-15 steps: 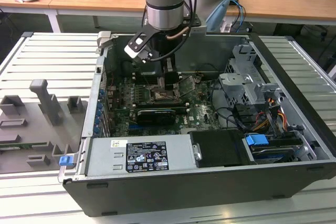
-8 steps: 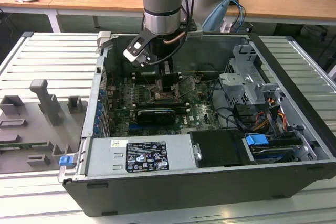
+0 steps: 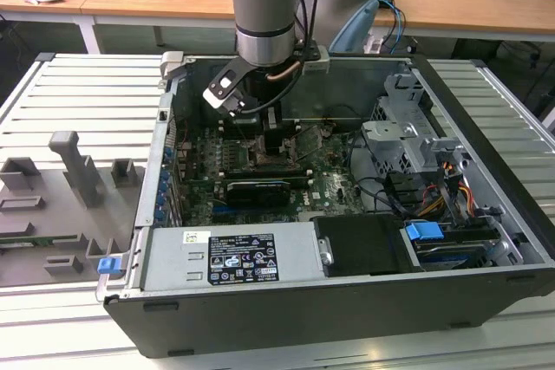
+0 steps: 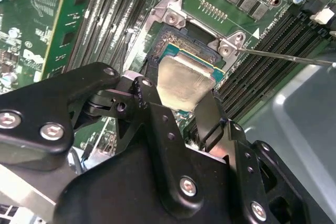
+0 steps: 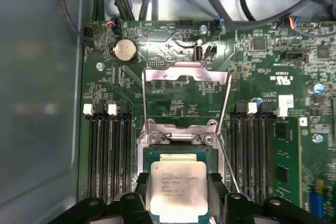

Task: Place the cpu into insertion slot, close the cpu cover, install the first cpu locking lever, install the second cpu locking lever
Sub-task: 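Place the cpu into insertion slot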

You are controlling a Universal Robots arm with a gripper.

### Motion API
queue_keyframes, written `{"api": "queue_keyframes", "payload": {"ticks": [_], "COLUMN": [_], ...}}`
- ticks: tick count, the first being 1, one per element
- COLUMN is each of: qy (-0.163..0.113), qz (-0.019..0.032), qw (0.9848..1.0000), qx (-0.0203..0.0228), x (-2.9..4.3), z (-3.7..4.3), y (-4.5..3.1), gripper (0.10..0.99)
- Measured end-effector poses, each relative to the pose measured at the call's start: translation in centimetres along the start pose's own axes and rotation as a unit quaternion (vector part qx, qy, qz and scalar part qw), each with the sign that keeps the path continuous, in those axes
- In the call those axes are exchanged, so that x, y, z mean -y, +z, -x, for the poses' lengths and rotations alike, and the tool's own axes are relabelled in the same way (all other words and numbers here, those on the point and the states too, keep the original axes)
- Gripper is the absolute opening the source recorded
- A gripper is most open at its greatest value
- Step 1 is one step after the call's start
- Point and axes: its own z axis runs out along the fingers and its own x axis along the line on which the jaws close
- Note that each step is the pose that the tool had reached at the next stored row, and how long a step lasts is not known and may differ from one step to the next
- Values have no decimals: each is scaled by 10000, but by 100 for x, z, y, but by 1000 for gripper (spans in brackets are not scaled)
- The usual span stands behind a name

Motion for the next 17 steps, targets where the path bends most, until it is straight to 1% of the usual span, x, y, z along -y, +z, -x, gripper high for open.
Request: {"api": "queue_keyframes", "payload": {"ticks": [3,7,12,17], "qy": [76,90,90,88], "qz": [2,2,2,2], "qw": [10000,10000,10000,10000], "qx": [7,9,12,29], "x": [3,7,4,5], "z": [-3,-2,-2,0], "y": [33,68,87,114], "gripper": [525,525,525,525]}}
